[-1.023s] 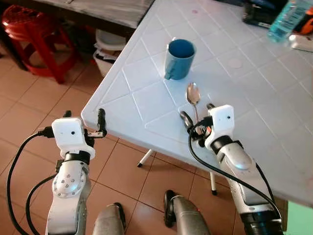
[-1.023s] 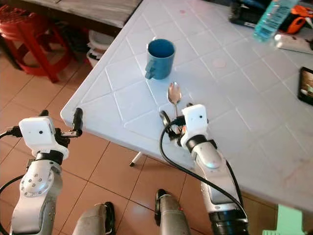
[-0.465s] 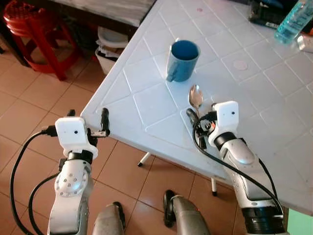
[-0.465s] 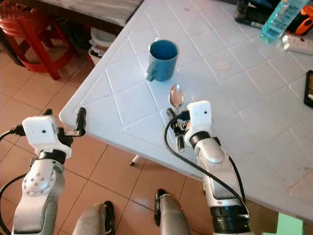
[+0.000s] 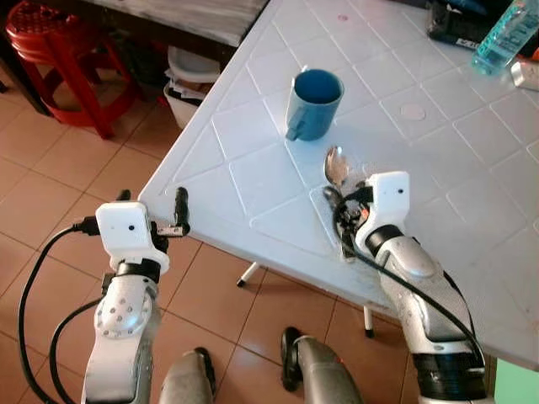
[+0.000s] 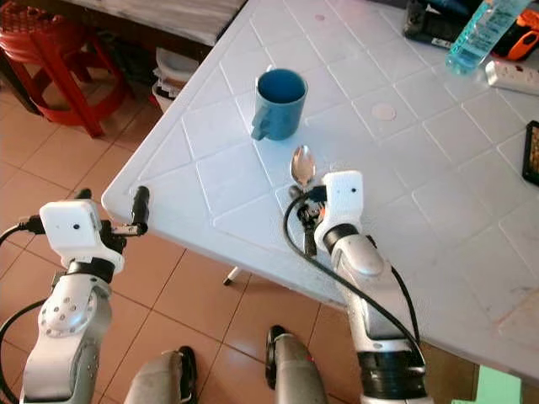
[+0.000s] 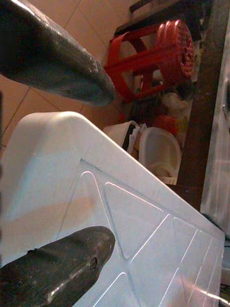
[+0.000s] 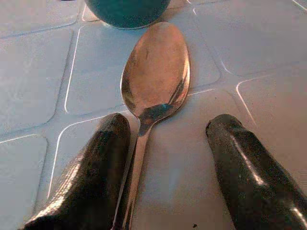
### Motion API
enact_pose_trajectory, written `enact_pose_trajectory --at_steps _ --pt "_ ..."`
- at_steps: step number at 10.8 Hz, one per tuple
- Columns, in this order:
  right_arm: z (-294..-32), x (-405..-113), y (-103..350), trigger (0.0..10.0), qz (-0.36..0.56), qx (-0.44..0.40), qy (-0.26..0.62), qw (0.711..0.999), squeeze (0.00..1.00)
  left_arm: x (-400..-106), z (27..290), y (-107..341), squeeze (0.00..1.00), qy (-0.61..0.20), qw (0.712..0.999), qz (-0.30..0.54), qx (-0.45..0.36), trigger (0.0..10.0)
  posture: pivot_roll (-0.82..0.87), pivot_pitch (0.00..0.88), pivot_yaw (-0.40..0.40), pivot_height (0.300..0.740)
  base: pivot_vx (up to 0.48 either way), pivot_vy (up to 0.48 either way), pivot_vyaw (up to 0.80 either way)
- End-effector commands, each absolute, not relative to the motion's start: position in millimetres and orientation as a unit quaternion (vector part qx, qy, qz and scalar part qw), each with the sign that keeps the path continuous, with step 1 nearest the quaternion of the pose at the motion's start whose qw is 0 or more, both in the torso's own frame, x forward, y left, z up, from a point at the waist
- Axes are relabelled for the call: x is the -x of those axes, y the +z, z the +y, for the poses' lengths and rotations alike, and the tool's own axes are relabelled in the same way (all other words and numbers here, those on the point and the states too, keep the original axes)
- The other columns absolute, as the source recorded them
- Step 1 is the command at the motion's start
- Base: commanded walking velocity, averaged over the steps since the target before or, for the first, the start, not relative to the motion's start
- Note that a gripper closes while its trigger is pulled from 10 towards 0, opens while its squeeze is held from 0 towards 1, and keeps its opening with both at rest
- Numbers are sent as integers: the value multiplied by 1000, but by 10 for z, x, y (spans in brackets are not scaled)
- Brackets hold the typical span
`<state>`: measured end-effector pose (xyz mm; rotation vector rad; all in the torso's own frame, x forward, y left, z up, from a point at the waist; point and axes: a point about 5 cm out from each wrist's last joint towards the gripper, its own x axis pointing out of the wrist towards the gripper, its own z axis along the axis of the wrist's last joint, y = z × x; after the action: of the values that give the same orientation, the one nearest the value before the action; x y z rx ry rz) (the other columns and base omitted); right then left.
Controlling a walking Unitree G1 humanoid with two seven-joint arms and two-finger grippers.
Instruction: Setting the table
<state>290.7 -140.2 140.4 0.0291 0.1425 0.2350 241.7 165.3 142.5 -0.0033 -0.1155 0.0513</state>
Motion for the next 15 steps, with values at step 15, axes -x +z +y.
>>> enact_pose_trajectory --at_steps 15 --pt "-1541 -2743 953 0 247 -83 56 964 0 -2357 1504 1323 0 -32 998 -31 38 10000 39 258 -57 740 0 0 0"
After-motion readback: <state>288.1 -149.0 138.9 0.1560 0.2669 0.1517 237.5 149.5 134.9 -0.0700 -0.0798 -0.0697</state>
